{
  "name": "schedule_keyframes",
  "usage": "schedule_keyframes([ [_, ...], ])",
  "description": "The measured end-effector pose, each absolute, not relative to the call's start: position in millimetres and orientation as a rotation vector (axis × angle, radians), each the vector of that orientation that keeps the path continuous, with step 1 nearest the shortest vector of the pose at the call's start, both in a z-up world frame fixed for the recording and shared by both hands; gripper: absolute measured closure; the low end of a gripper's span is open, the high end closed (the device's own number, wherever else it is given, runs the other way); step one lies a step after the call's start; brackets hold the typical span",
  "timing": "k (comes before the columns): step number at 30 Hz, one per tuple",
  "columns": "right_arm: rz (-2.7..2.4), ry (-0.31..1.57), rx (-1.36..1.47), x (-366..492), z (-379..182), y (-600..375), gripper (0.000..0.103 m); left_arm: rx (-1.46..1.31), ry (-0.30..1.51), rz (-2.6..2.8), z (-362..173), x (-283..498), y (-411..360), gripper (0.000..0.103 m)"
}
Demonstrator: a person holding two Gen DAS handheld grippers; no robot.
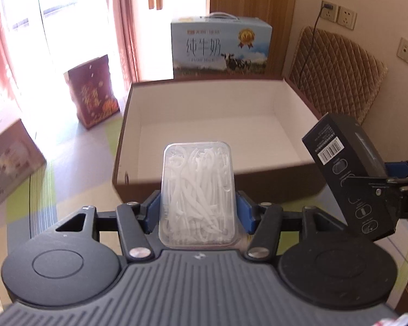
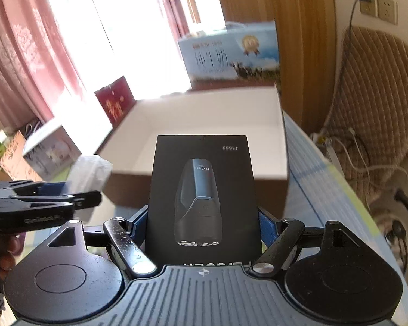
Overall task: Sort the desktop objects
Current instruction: 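Carry both held boxes over the brown cardboard box and lower them inside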
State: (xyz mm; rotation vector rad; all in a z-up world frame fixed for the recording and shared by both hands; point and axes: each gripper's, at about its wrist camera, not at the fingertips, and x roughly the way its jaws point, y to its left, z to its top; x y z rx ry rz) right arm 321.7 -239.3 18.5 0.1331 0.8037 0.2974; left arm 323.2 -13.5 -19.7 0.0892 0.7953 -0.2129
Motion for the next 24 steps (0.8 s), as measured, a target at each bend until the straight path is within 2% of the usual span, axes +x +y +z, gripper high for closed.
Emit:
schedule_keyframes([
  [10,0.248,0.773,0.055,405,21,-220,0.027,0.113,0.831,-0.185,-26,404,-16,0.050],
  [24,0.160,0.923,-0.033,492,-47,-208,0.027,0.125,1.023,-0.127,-96,488,-17,0.050],
])
